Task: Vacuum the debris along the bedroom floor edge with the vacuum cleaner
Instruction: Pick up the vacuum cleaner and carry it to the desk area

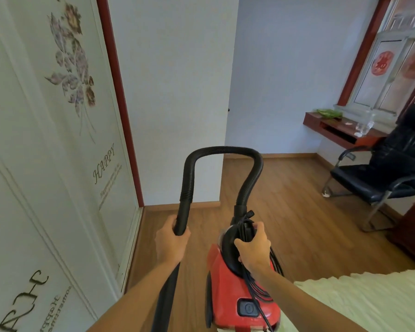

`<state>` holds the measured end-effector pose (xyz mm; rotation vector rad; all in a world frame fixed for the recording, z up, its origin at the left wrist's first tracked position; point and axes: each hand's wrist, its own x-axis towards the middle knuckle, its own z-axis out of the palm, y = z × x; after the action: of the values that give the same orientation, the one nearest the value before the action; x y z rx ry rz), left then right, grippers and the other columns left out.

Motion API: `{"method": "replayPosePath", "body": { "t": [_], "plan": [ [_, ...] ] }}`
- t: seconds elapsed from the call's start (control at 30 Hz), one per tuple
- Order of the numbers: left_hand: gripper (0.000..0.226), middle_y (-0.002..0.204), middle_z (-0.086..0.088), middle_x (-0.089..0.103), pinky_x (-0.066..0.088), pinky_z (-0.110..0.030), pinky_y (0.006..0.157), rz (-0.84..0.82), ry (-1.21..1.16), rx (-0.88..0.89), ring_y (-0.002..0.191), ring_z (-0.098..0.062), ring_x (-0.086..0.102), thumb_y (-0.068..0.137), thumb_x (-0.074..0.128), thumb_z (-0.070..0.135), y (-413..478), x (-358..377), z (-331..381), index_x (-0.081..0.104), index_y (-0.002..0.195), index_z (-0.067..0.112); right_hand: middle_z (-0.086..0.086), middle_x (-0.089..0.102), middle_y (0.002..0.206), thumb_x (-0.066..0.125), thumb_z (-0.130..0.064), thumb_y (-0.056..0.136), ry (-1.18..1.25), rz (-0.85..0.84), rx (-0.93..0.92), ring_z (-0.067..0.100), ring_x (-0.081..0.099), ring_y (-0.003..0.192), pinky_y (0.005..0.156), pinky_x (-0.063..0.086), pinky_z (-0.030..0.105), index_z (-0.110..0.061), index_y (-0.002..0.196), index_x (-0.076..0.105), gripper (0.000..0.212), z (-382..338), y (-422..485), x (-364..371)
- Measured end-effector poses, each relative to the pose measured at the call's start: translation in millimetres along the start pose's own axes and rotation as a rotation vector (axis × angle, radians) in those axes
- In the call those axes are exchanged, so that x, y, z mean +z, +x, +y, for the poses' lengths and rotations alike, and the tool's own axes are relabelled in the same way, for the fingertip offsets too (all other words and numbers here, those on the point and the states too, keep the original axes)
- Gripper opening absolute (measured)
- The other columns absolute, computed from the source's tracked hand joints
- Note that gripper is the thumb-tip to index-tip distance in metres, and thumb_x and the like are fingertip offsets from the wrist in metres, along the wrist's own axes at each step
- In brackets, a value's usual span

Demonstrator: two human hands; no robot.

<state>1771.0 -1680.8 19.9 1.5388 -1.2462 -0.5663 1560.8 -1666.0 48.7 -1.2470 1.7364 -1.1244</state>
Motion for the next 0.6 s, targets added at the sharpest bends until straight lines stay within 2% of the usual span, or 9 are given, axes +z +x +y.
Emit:
{"method": "replayPosePath", "body": {
  "t": [0.17,0.33,0.43,0.53,0.6],
  "plan": [
    [0.028,0.089,0.000,0.069,0.061,-0.033,0.063,0.032,-0.002,-0.001,0.072,-0.014,0.067,0.085,0.076,0.022,64,21,-11,0.064,0.109,0.018,0.005,0.063,0.087,0.068,-0.002,0.082,0.009,0.024,-0.011,0.031,0.068,0.059,0.045,0.059,0.040,-0.021,0.107,0.046,0.039,-14,61,24],
    [0.026,0.089,0.004,0.069,0.061,-0.032,0.064,0.028,-0.011,-0.006,0.072,-0.012,0.067,0.083,0.077,0.021,124,52,-18,0.062,0.103,0.023,0.008,0.064,0.087,0.067,-0.004,0.082,-0.005,0.026,0.010,0.032,0.068,0.058,0.044,0.058,0.038,-0.021,0.108,0.046,0.038,-21,122,42],
    [0.029,0.089,0.009,0.068,0.062,-0.031,0.064,-0.006,0.004,-0.017,0.072,-0.012,0.068,0.083,0.077,0.025,160,76,-26,0.060,0.107,0.029,0.010,0.064,0.087,0.066,-0.003,0.082,-0.008,0.023,0.038,0.033,0.067,0.057,0.044,0.058,0.040,-0.021,0.109,0.046,0.039,-18,161,51],
    [0.029,0.089,0.005,0.070,0.060,-0.028,0.062,-0.037,0.028,-0.014,0.070,-0.012,0.068,0.084,0.077,0.025,206,103,-34,0.059,0.106,0.031,0.009,0.063,0.086,0.066,-0.002,0.082,-0.003,0.026,0.061,0.031,0.066,0.055,0.045,0.058,0.042,-0.020,0.110,0.046,0.039,-12,207,59],
    [0.032,0.088,0.000,0.070,0.058,-0.024,0.059,-0.050,0.032,-0.008,0.068,-0.014,0.067,0.084,0.077,0.022,243,124,-37,0.060,0.111,0.025,0.009,0.064,0.085,0.066,-0.002,0.082,-0.001,0.038,0.072,0.032,0.068,0.057,0.046,0.059,0.045,-0.020,0.109,0.046,0.038,-9,242,61]
  ]
}}
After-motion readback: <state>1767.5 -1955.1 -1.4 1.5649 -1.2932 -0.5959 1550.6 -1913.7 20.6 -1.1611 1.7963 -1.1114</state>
